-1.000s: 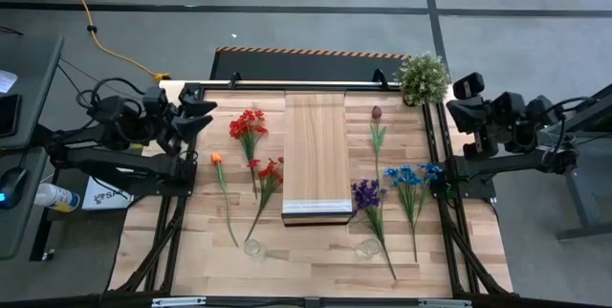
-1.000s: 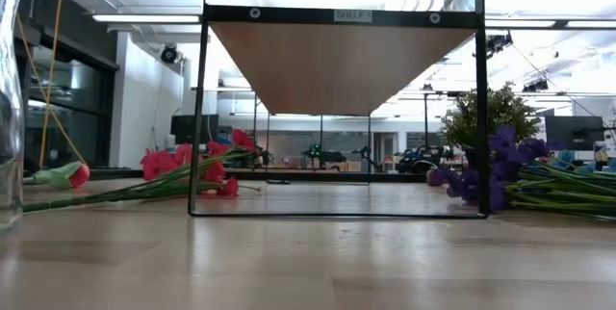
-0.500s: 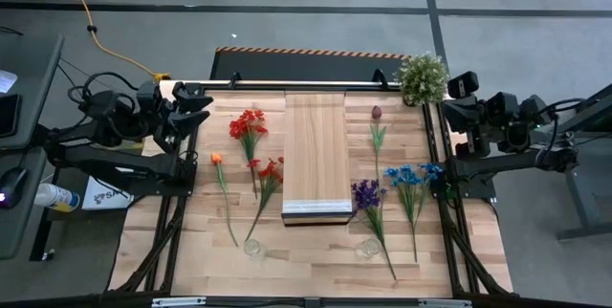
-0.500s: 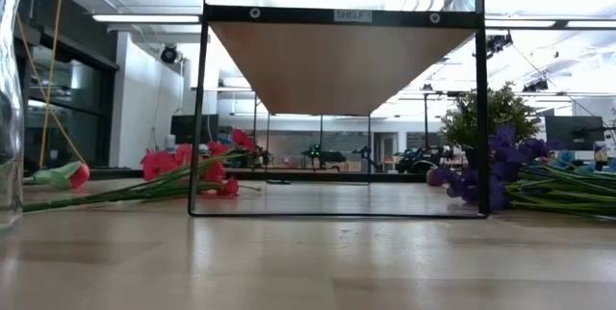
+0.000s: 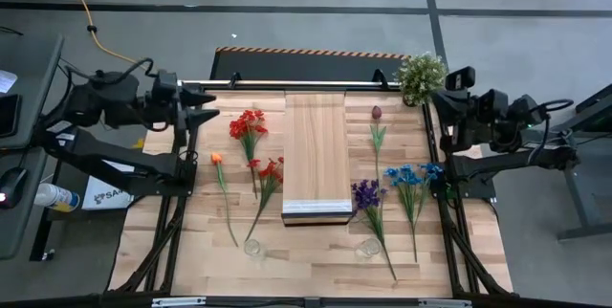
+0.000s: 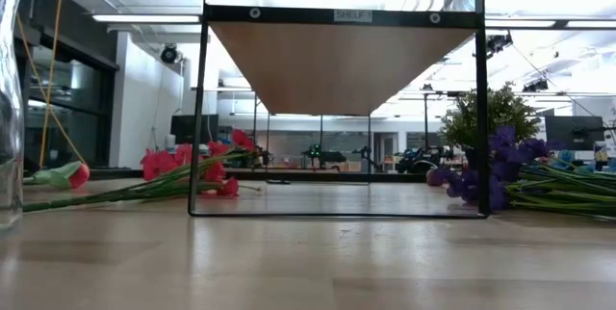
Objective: Pick and place flowers into a vace then onto a shelf
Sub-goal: Put the orange flower into the left transparent vase
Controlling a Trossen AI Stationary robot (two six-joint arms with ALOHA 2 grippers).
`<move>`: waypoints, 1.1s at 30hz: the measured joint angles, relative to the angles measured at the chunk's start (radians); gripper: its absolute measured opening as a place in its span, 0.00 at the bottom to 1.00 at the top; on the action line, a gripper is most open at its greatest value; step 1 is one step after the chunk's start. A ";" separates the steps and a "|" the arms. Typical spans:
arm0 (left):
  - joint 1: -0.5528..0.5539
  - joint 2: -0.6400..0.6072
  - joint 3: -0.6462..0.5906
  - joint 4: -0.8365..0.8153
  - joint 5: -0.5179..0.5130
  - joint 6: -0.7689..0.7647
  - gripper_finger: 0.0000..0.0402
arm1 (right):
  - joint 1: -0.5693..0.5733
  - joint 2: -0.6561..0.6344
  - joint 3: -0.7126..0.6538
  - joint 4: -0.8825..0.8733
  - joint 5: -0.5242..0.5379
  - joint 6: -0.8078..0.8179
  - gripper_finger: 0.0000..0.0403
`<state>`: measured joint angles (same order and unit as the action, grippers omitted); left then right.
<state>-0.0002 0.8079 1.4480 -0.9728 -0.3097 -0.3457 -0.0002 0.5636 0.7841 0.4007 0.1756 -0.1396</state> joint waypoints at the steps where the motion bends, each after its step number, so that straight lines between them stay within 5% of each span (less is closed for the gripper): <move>1: 0.000 0.008 0.014 -0.035 -0.012 -0.013 0.62 | 0.000 0.000 0.000 0.000 0.017 0.000 0.00; 11: 0.000 0.014 0.025 -0.333 -0.030 -0.264 0.62 | 0.000 0.001 0.016 -0.093 0.188 0.004 0.00; 27: 0.000 0.014 0.024 -0.411 -0.040 -0.325 0.62 | 0.000 0.294 0.583 -1.026 0.301 0.182 0.00; 33: 0.000 0.014 0.024 -0.417 -0.042 -0.324 0.62 | 0.000 0.374 0.700 -1.186 0.339 0.192 0.00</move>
<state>-0.0002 0.8215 1.4719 -1.3903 -0.3515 -0.6694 -0.0002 0.9380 1.4837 -0.7854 0.5149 0.0528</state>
